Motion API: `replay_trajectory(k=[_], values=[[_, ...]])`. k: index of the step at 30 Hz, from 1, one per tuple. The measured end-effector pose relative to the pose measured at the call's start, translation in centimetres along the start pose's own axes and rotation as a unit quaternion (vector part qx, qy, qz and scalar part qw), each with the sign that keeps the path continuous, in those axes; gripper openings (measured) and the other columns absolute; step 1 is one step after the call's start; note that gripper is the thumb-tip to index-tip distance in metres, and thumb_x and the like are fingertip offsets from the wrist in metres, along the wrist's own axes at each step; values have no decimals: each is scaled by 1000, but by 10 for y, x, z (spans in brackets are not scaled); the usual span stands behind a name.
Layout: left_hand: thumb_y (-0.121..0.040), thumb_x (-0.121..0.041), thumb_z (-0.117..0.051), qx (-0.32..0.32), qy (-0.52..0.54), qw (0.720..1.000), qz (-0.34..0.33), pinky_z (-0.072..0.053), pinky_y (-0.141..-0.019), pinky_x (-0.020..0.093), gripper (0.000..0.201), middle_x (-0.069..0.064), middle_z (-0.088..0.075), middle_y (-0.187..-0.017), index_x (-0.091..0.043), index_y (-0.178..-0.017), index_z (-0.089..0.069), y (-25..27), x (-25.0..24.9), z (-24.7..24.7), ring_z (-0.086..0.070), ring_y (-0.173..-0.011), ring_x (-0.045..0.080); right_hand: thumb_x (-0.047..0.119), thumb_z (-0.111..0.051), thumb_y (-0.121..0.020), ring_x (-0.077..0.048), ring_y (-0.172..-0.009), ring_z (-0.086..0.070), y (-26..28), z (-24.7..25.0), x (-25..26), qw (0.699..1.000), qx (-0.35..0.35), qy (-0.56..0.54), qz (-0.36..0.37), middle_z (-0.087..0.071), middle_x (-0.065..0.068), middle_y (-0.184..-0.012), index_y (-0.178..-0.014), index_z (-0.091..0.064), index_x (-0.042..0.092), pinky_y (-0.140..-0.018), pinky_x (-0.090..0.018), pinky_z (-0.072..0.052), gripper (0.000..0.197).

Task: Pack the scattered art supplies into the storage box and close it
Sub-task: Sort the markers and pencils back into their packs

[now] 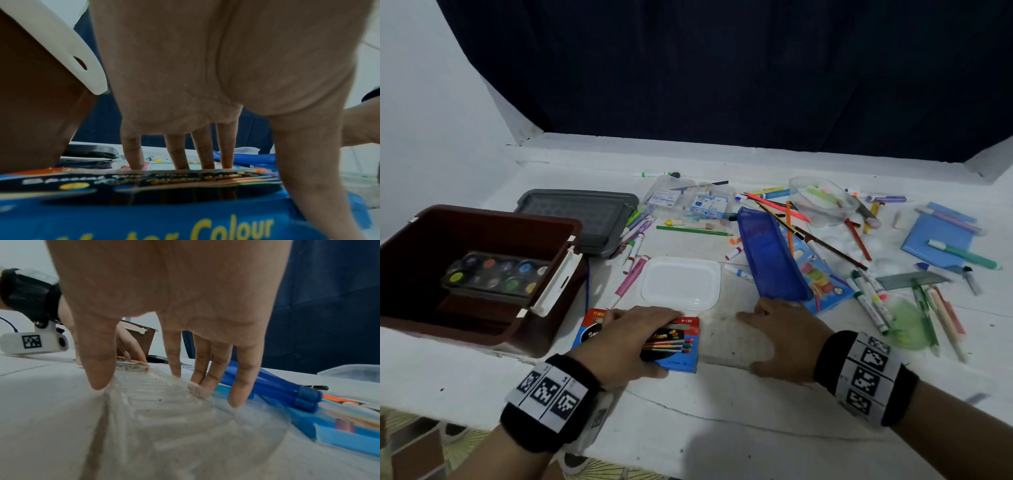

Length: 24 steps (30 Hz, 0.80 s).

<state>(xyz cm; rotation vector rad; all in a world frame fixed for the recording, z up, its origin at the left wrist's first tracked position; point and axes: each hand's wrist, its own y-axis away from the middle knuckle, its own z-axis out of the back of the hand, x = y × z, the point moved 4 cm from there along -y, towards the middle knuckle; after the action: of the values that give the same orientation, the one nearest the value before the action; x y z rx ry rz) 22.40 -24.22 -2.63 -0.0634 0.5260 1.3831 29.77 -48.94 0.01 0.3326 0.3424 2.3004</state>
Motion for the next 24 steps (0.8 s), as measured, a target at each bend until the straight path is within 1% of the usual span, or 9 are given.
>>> replay_trajectory(k=[3,9,14,16,18,19,21,23,24], values=[[-80,-52,-73,-3,-31,999,13,-18,-117,42,85,-28,-37,-146,-47,-148,-23,1,-7,4,-31,-136,-2,66,-64,-76,-13,-116,-41,3,-4,2,1000,13,-26,5,-40,6,-129,-145,-28,32,-98,-32,-41,85],[-79,-55,-73,0,-47,998,31,-18,-116,40,89,-26,-32,-149,-44,-151,-21,1,-9,6,-30,-138,1,64,-68,-73,-12,-116,-39,2,-6,0,999,15,-47,13,-39,7,-128,-146,-29,32,-100,-33,-42,88],[-72,-54,-79,-5,-13,1000,20,-26,-117,42,93,-26,-40,-140,-44,-149,-28,-1,-7,6,-38,-131,0,65,-66,-76,-11,-123,-39,3,-5,0,999,12,-43,18,-39,8,-136,-149,-25,32,-104,-34,-39,90],[-64,-64,-76,-11,19,1000,9,-33,-114,42,94,-27,-43,-135,-46,-146,-33,0,-6,8,-43,-126,-2,68,-65,-74,-10,-125,-41,4,-1,0,998,4,-51,22,-41,10,-139,-149,-25,34,-107,-36,-38,91],[-64,-72,-71,-50,56,997,-8,-39,-111,38,86,-28,-47,-131,-48,-141,-42,1,-10,15,-46,-125,-4,68,-65,-75,-8,-124,-43,4,8,0,997,-9,-71,28,-44,13,-137,-146,-31,35,-107,-35,-39,85],[-70,-68,-72,-85,71,994,-12,-42,-108,34,73,-26,-51,-129,-47,-136,-48,0,-13,22,-49,-122,-5,66,-64,-78,-7,-123,-45,4,13,-1,995,-19,-91,27,-47,14,-135,-144,-36,36,-107,-34,-40,78],[-84,-50,-71,-175,93,980,-5,-48,-100,30,46,-19,-59,-119,-41,-127,-58,-5,-14,38,-56,-112,-2,61,-60,-84,-1,-111,-51,2,26,-3,990,-60,-128,25,-53,17,-124,-134,-47,37,-100,-29,-45,57],[-92,-35,-66,-238,96,966,30,-52,-92,35,31,-9,-63,-112,-32,-122,-62,-18,-8,53,-61,-104,8,52,-59,-88,1,-97,-54,-8,40,-8,984,-107,-138,26,-59,17,-109,-123,-56,34,-91,-28,-50,39],[-93,-29,-62,-258,86,961,52,-53,-90,39,28,-4,-64,-111,-28,-121,-62,-27,-2,59,-63,-102,14,48,-59,-90,0,-94,-56,-15,46,-10,983,-120,-139,26,-60,15,-105,-118,-59,33,-89,-29,-51,33]])
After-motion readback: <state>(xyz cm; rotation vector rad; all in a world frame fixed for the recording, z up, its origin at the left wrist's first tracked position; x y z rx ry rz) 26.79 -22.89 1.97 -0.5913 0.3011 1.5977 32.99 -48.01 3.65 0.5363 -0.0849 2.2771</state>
